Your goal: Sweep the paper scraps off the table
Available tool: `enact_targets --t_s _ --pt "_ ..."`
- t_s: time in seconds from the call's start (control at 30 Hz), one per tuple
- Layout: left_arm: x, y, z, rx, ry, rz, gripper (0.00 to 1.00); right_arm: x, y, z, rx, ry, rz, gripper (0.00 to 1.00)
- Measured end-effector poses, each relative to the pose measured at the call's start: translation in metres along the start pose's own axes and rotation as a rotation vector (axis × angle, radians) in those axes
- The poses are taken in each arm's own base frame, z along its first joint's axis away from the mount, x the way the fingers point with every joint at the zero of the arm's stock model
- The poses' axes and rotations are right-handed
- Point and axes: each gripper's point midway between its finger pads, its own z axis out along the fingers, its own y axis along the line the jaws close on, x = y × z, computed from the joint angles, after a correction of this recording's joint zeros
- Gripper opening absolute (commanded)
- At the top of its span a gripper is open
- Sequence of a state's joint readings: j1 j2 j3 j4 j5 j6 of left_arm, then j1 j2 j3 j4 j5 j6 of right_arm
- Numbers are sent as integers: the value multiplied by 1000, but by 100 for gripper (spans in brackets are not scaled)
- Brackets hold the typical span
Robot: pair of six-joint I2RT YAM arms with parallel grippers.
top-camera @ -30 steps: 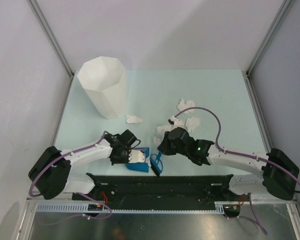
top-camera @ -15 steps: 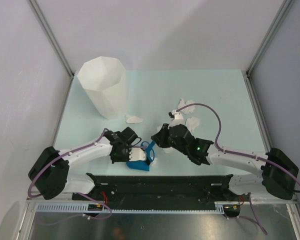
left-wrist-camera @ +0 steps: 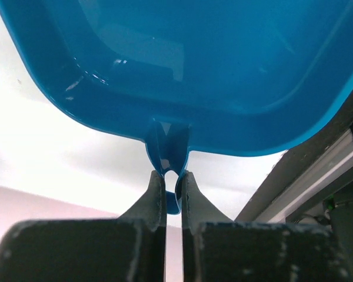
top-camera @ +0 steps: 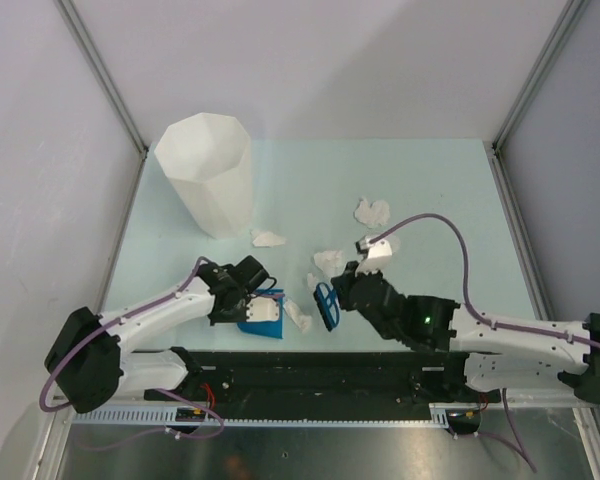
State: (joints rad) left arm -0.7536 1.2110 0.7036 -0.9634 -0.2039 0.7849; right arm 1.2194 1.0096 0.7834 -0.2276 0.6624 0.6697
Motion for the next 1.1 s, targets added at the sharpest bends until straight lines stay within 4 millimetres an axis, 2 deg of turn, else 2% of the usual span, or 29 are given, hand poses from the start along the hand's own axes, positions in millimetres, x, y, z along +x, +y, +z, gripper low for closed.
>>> enact_targets --t_s 0.17,0.33,0.43,0.63,0.67,0.8,0.87,1.0,1.1 --pt "20 4 -3 -39 116 2 0 37 -6 -5 90 28 -125 0" --pt "27 2 4 -29 232 11 0 67 -12 10 169 47 -198 0" --pt "26 2 7 -18 258 18 0 77 -14 18 194 52 -207 0" --pt "13 1 10 19 241 21 0 81 8 45 120 65 -72 0" --pt "10 0 10 25 230 20 0 83 20 51 74 80 -25 0" --pt "3 -1 10 48 196 14 0 76 38 73 -16 92 122 0" --pt "-2 -6 11 73 172 12 0 63 44 80 -51 74 190 0" --pt "-10 -15 12 126 114 11 0 34 37 84 -48 12 237 0" --pt "-18 -21 11 174 54 -15 0 6 32 76 -55 -41 259 0"
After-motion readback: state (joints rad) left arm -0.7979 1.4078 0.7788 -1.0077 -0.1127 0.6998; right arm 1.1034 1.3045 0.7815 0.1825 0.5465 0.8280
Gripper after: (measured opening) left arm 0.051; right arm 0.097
